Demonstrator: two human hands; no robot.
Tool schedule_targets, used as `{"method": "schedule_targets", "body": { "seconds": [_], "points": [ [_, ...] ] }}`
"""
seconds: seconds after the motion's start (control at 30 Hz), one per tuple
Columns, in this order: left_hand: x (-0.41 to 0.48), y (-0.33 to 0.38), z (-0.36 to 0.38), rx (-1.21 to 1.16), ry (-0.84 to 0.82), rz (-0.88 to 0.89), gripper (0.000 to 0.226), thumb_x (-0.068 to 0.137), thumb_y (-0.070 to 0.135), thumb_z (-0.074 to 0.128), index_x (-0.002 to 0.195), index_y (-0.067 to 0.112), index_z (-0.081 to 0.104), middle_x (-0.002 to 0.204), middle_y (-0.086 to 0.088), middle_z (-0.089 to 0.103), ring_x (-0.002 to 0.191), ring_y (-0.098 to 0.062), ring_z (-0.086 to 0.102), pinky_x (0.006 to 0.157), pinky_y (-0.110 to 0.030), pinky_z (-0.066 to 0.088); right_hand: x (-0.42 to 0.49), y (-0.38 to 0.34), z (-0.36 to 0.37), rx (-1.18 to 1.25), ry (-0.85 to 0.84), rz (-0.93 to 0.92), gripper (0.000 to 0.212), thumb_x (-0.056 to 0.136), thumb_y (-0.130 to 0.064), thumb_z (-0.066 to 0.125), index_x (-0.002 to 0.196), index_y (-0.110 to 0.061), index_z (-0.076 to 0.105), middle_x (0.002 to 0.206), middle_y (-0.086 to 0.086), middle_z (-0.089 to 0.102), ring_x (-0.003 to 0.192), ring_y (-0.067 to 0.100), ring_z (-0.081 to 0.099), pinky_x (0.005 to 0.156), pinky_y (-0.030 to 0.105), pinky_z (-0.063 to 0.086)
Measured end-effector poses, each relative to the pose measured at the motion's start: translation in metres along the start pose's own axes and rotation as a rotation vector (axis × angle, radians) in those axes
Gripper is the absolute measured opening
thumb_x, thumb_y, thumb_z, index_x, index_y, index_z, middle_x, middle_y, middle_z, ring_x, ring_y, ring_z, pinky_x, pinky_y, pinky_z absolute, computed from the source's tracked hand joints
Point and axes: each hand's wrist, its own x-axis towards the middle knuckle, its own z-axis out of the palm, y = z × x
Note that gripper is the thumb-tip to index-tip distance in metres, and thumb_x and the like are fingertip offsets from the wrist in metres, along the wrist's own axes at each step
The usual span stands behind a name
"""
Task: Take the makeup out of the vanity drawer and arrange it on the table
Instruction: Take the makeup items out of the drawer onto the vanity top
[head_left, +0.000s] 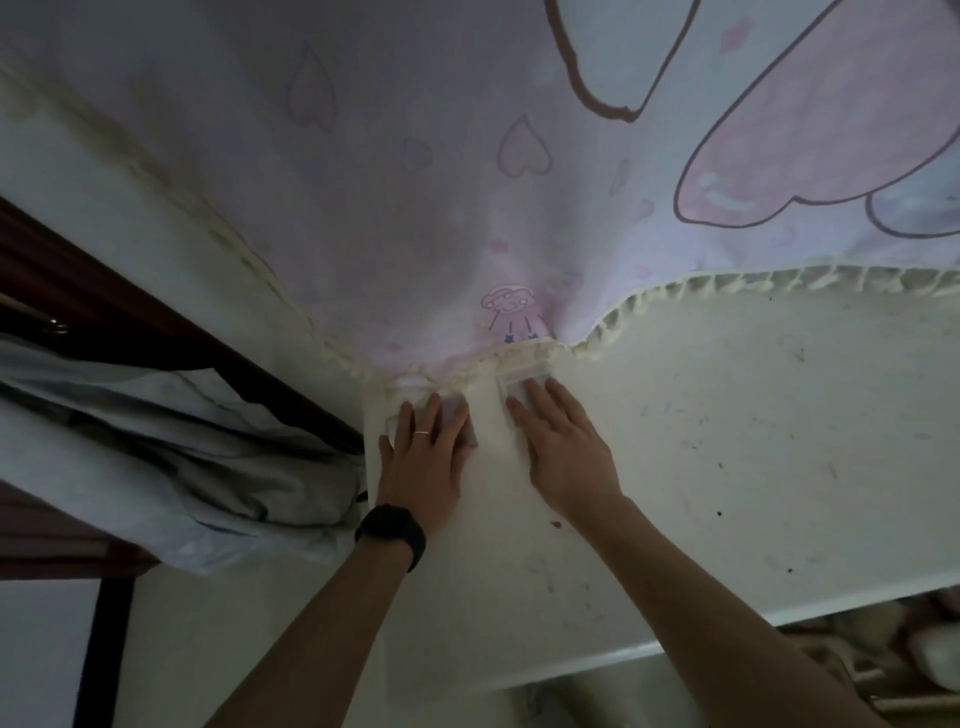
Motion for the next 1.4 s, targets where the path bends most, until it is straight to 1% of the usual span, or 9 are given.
{"method": "schedule_targets", "body": {
  "seconds": [0.23, 0.53, 0.63, 0.77, 0.93, 1.03, 1.13, 1.23, 1.4],
  "points": [
    [0.003, 0.006, 0.0, 0.163, -0.052, -0.013, 0.057, 0.108, 0.035, 0.026, 0.157, 0.032, -0.002, 0.166, -0.003, -0.008, 0.151, -0.036, -0.007, 0.115, -0.065, 0.016, 0.004, 0.002, 0.005, -0.059, -0.218, 0.015, 0.053, 0.107, -0.019, 0.037, 0.159, -0.022, 0.026, 0.169, 0.006, 0.007, 0.156, 0.028, -0.005, 0.124, 0.046, -0.002],
    [0.0, 0.011, -0.008, 0.077, 0.053, 0.022, 0.062, 0.103, 0.028, 0.039, 0.158, 0.025, 0.012, 0.166, -0.006, -0.005, 0.152, -0.034, -0.002, 0.118, -0.062, 0.012, 0.004, -0.003, -0.002, -0.128, -0.294, -0.017, 0.056, 0.107, -0.014, 0.031, 0.16, -0.024, 0.019, 0.169, 0.004, 0.003, 0.155, 0.028, -0.009, 0.122, 0.057, 0.001],
    [-0.011, 0.028, -0.01, 0.017, 0.184, 0.102, 0.068, 0.089, 0.014, 0.061, 0.152, 0.015, 0.034, 0.162, -0.016, 0.016, 0.148, -0.039, 0.019, 0.115, -0.063, 0.023, -0.019, -0.002, -0.02, 0.024, -0.214, 0.0, 0.059, 0.1, -0.006, 0.047, 0.156, -0.02, 0.034, 0.167, 0.006, 0.018, 0.155, 0.031, 0.008, 0.12, 0.061, 0.016],
    [-0.045, 0.086, 0.004, -0.143, 0.236, 0.333, 0.059, 0.084, 0.004, 0.067, 0.14, 0.009, 0.049, 0.153, -0.019, 0.037, 0.138, -0.038, 0.037, 0.107, -0.059, 0.04, -0.112, 0.02, -0.051, 0.102, 0.145, 0.097, 0.039, 0.093, -0.016, 0.067, 0.13, -0.008, 0.065, 0.141, 0.015, 0.059, 0.132, 0.036, 0.051, 0.106, 0.051, 0.047],
    [-0.11, 0.188, 0.039, -0.346, 0.146, 0.637, 0.045, 0.09, 0.008, 0.06, 0.134, 0.016, 0.057, 0.142, -0.009, 0.05, 0.124, -0.027, 0.052, 0.092, -0.038, 0.056, -0.271, 0.074, -0.085, 0.046, 0.32, 0.422, 0.026, 0.097, -0.017, 0.055, 0.118, -0.014, 0.07, 0.131, 0.003, 0.06, 0.121, 0.024, 0.055, 0.105, 0.027, 0.041],
    [-0.15, 0.252, 0.073, -0.375, 0.004, 0.823, 0.043, 0.088, 0.018, 0.053, 0.13, 0.022, 0.055, 0.129, -0.006, 0.058, 0.11, -0.025, 0.061, 0.08, -0.033, 0.059, -0.347, 0.118, -0.099, -0.094, 0.281, 0.559, 0.028, 0.091, -0.02, 0.053, 0.106, -0.009, 0.074, 0.117, 0.007, 0.067, 0.111, 0.031, 0.061, 0.096, 0.04, 0.048],
    [-0.173, 0.296, 0.109, -0.261, -0.251, 0.704, 0.051, 0.088, 0.022, 0.055, 0.138, 0.027, 0.044, 0.129, -0.008, 0.057, 0.114, -0.032, 0.057, 0.083, -0.038, 0.056, -0.381, 0.146, -0.11, -0.23, 0.163, 0.624, 0.034, 0.09, -0.036, 0.054, 0.1, -0.014, 0.077, 0.114, 0.005, 0.072, 0.118, 0.033, 0.063, 0.101, 0.049, 0.045],
    [-0.18, 0.321, 0.137, -0.199, -0.459, 0.397, 0.07, 0.09, 0.037, 0.058, 0.151, 0.028, 0.025, 0.15, -0.009, 0.037, 0.139, -0.033, 0.031, 0.111, -0.042, 0.038, -0.385, 0.162, -0.112, -0.228, 0.106, 0.554, 0.022, 0.087, -0.036, 0.065, 0.1, -0.021, 0.075, 0.12, 0.004, 0.067, 0.127, 0.034, 0.056, 0.11, 0.058, 0.035],
    [-0.172, 0.329, 0.162, -0.008, -0.474, 0.326, 0.082, 0.089, 0.056, 0.058, 0.155, 0.03, 0.016, 0.151, -0.009, 0.035, 0.138, -0.033, 0.033, 0.111, -0.044, 0.036, -0.386, 0.183, -0.104, -0.17, 0.1, 0.517, 0.018, 0.089, -0.038, 0.06, 0.093, -0.025, 0.072, 0.114, -0.003, 0.064, 0.133, 0.029, 0.05, 0.112, 0.06, 0.029]
  ]
}}
